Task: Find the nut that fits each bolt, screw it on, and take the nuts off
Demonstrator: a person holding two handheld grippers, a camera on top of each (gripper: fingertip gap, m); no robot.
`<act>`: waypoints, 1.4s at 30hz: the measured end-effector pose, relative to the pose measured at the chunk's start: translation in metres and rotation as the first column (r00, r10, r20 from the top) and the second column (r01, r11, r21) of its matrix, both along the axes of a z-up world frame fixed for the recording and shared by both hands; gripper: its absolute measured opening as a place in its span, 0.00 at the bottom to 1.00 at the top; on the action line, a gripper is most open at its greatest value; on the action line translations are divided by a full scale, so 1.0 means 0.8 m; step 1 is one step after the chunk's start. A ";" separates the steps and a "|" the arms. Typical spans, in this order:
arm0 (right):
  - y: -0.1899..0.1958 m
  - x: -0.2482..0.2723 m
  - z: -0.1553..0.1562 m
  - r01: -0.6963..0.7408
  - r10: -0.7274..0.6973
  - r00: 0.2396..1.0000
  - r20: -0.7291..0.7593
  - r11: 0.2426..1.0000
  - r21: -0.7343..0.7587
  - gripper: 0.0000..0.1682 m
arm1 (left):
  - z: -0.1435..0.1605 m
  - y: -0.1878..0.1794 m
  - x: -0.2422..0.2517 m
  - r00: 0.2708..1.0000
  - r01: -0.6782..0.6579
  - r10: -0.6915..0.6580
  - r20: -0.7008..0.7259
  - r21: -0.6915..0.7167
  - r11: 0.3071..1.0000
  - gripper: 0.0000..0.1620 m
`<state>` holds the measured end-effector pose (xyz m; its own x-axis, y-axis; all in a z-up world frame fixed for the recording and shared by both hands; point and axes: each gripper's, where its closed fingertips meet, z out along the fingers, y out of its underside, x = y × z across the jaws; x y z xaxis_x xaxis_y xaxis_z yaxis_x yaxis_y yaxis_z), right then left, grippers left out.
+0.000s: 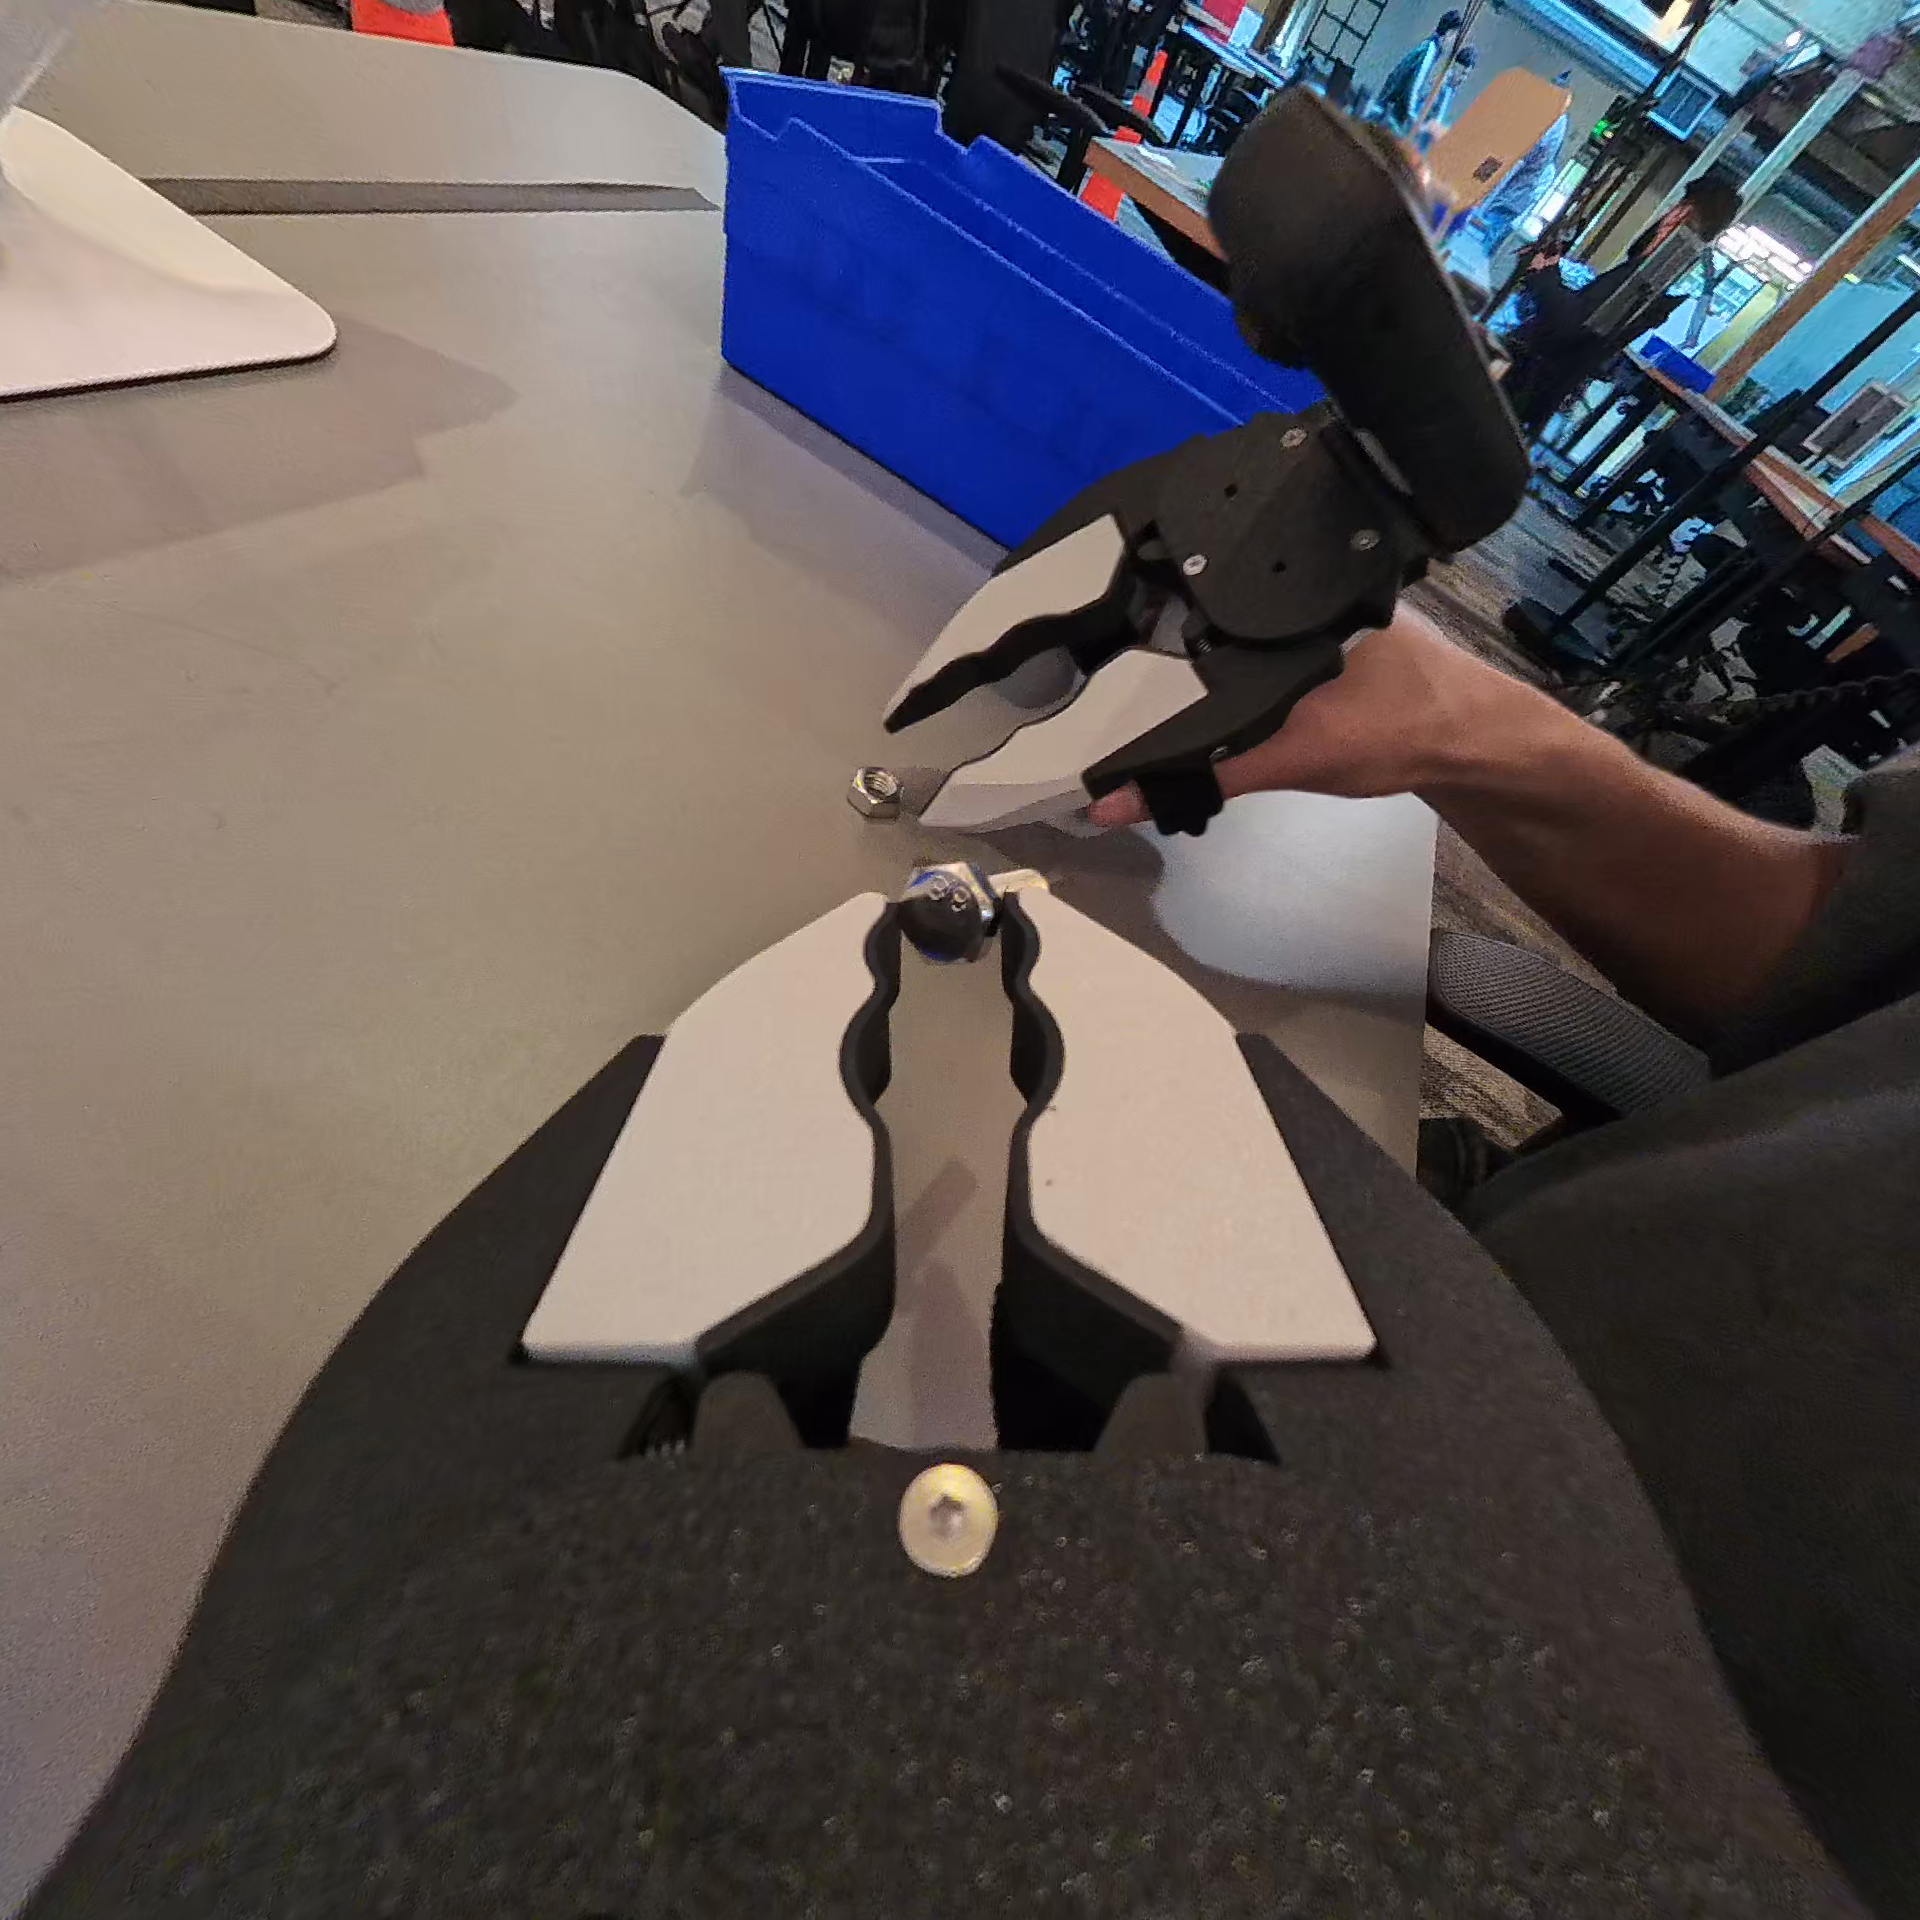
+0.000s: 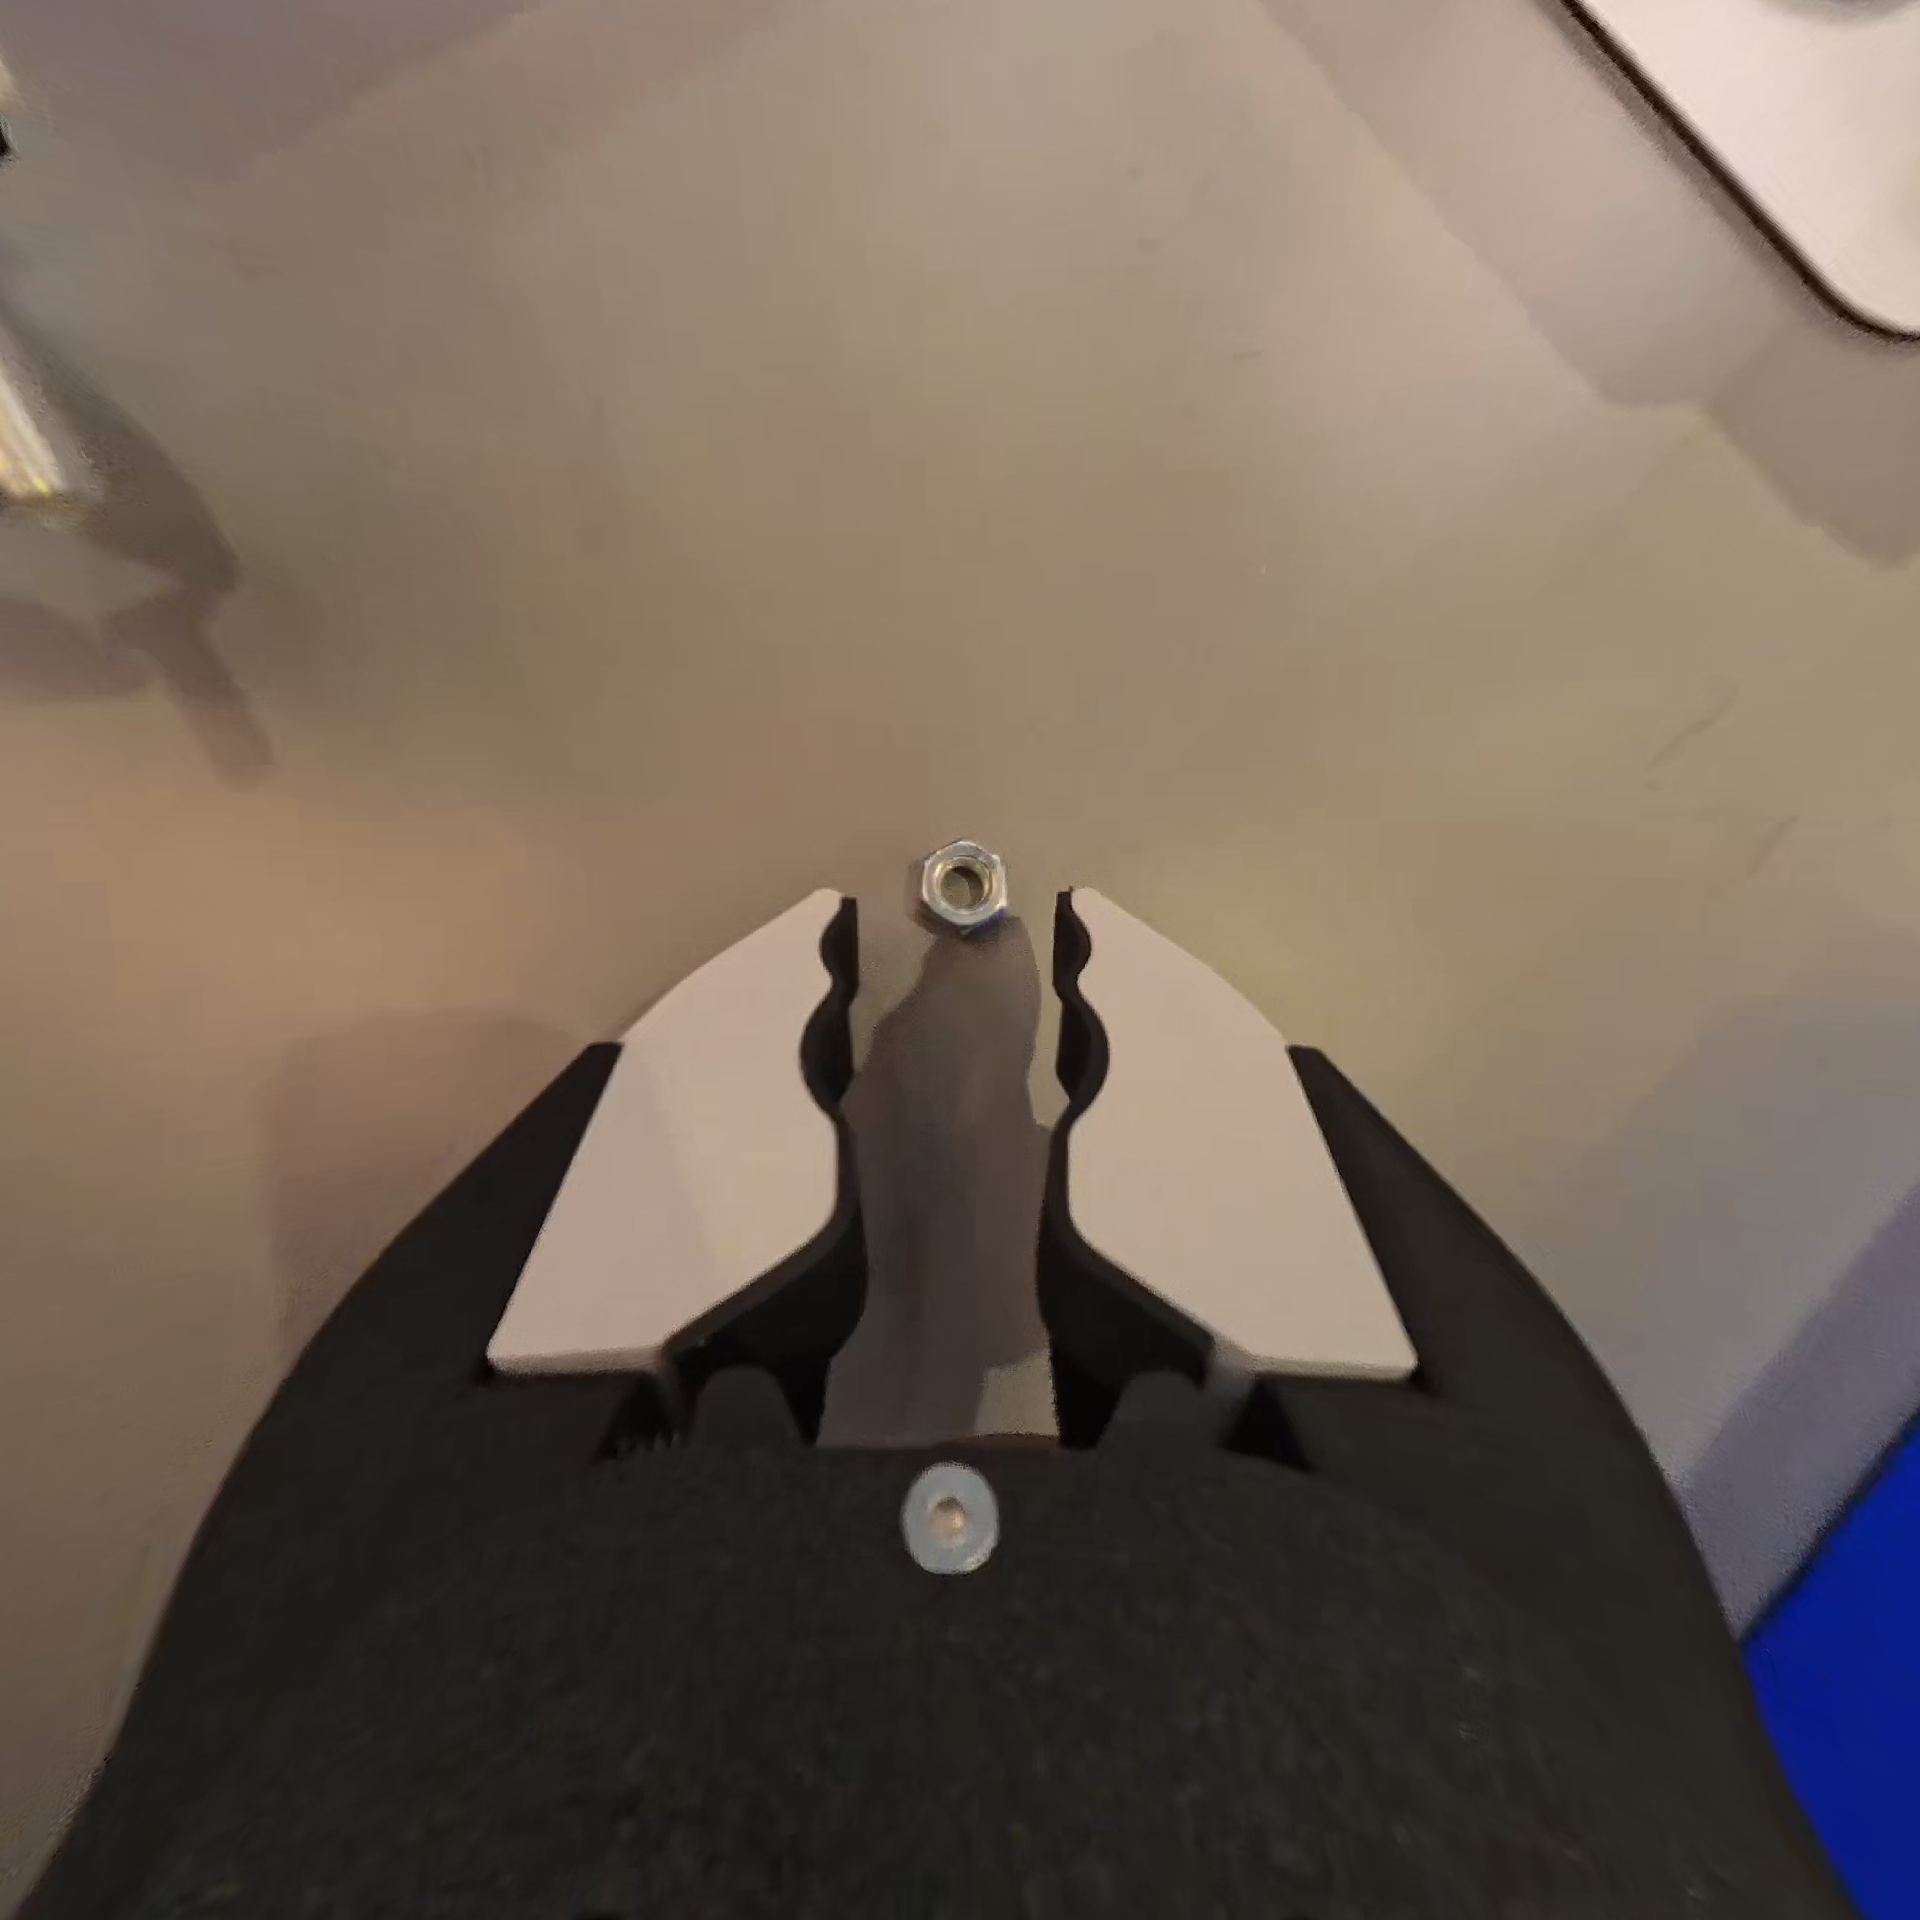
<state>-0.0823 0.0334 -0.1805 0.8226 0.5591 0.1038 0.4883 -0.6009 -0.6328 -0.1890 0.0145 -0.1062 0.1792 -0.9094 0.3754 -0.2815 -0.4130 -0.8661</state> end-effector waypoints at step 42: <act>-0.004 -0.095 0.211 -0.189 0.542 0.834 -0.108 0.464 0.865 0.11 | 0.112 0.047 0.020 0.902 0.064 0.113 0.416 -0.390 0.919 0.11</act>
<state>-0.1582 0.0299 -0.0120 0.6337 0.6321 0.4459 0.1926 0.4294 -0.8823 -0.1729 0.0517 -0.0166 -0.0569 -0.6729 0.7375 0.0887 -0.7392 -0.6676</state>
